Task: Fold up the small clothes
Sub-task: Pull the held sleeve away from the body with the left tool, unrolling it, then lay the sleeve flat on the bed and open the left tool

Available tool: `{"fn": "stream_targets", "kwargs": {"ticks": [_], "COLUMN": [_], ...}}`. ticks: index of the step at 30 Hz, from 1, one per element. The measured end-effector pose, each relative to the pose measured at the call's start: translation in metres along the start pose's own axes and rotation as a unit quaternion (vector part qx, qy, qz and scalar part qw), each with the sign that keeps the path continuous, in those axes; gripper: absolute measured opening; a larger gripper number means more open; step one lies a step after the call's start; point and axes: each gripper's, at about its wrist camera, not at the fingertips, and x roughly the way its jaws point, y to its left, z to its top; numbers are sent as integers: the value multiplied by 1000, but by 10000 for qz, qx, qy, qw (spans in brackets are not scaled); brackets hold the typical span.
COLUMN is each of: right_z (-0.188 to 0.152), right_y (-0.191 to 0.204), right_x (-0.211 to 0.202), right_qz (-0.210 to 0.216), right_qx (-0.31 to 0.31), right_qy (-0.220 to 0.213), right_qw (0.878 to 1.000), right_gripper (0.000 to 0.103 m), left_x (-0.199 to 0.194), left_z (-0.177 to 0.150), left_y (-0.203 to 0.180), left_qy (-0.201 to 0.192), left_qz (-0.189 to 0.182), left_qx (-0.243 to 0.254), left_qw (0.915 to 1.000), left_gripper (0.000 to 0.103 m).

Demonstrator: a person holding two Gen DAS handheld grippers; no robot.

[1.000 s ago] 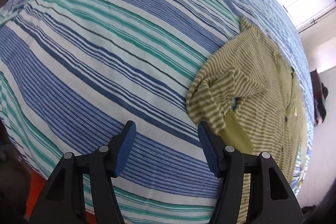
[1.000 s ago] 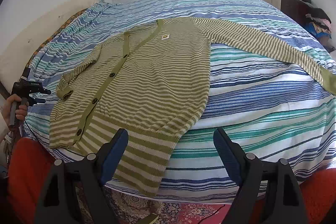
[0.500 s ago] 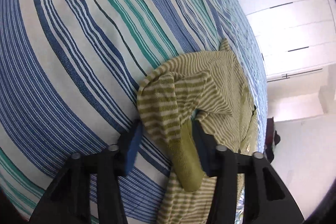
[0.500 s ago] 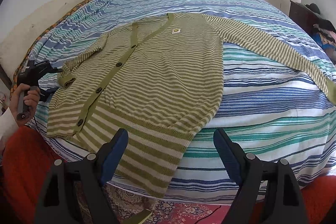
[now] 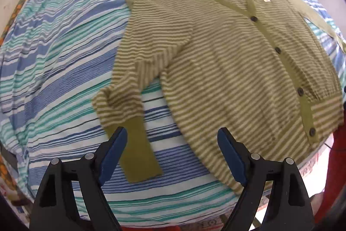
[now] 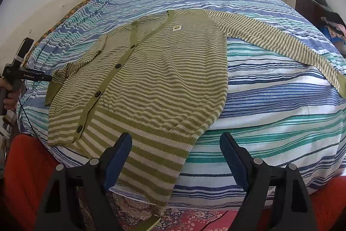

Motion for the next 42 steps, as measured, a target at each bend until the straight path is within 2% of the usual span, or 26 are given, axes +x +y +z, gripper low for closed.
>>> {"fn": "stream_targets", "kwargs": {"ticks": [1, 3, 4, 5, 6, 7, 9, 11, 13, 15, 18, 22, 23, 24, 25, 26, 27, 28, 33, 34, 36, 38, 40, 42], "right_z": [-1, -2, -2, -2, -3, -3, -2, -2, -1, -1, -2, -3, -3, -4, -4, -4, -3, -3, -1, -1, -1, 0, 1, 0], "right_y": [1, 1, 0, -1, -2, -4, -8, -10, -9, -6, 3, 12, 13, 13, 12, 11, 10, 9, 7, 7, 8, 10, 12, 14], "right_x": [-1, -3, -3, -4, -4, -3, -1, 1, 2, 3, 5, 4, 3, 3, 4, 4, 4, 4, 2, 3, 7, 9, 10, 13], "right_qz": [-5, -23, -30, -36, -39, -41, -29, -12, -1, -2, -16, -54, -62, -71, -74, -76, -76, -79, -128, -137, -162, -188, -209, -226], "right_qx": [-13, -30, -29, -16, 4, 33, 107, 172, 180, 122, -39, -245, -266, -273, -265, -248, -225, -205, -162, -160, -172, -203, -232, -251], "right_qy": [-11, -42, -52, -54, -45, -25, 18, 44, 51, 61, 104, 72, 61, 60, 68, 79, 87, 87, 26, 48, 99, 114, 114, 142], "right_qw": [10000, 10000, 10000, 10000, 10000, 10000, 9999, 9998, 9998, 9999, 9999, 9997, 9996, 9996, 9996, 9996, 9997, 9997, 9998, 9998, 9997, 9996, 9994, 9993], "right_gripper": [83, 83, 83, 83, 83, 83, 83, 83, 83, 83, 83, 83, 83, 83, 83, 83, 83, 83, 83, 83, 83, 83, 83, 83], "left_x": [0, -4, -5, -7, -10, -12, -11, -4, 7, 19, 32, 48, 49, 49, 50, 49, 43, 33, -56, -74, -108, -129, -132, -113], "left_z": [-8, -21, -25, -30, -42, -56, -88, -117, -133, -137, -136, -141, -142, -142, -139, -137, -134, -128, -83, -75, -67, -73, -86, -95], "left_y": [-7, -3, 9, 24, 44, 64, 99, 112, 111, 107, 106, 113, 115, 116, 116, 117, 120, 125, 187, 200, 218, 223, 207, 172], "left_qy": [-34, -307, -416, -532, -674, -804, -958, -933, -900, -873, -956, -1201, -1296, -1348, -1290, -1240, -1241, -1269, -1663, -1702, -1792, -1904, -1883, -1735], "left_qz": [-286, -429, -530, -720, -948, -1121, -1241, -1331, -1578, -1870, -1997, -2119, -2118, -2102, -2093, -2044, -1928, -1753, -589, -342, 112, 252, 319, 296], "left_qx": [106, -123, -507, -1059, -1698, -2335, -3502, -4221, -4572, -4778, -5119, -5669, -5782, -5850, -5904, -5989, -5996, -5892, -4735, -4492, -4090, -3775, -3398, -2912], "left_qw": [9995, 9985, 9964, 9903, 9786, 9625, 9235, 8919, 8706, 8539, 8300, 7870, 7772, 7716, 7687, 7643, 7668, 7785, 8630, 8764, 8947, 9059, 9209, 9403], "left_gripper": [84, 85, 84, 84, 84, 84, 84, 82, 72, 68, 67, 64, 58, 27, 2, 4, 3, 3, 3, 3, 3, 3, 4, 4]}}
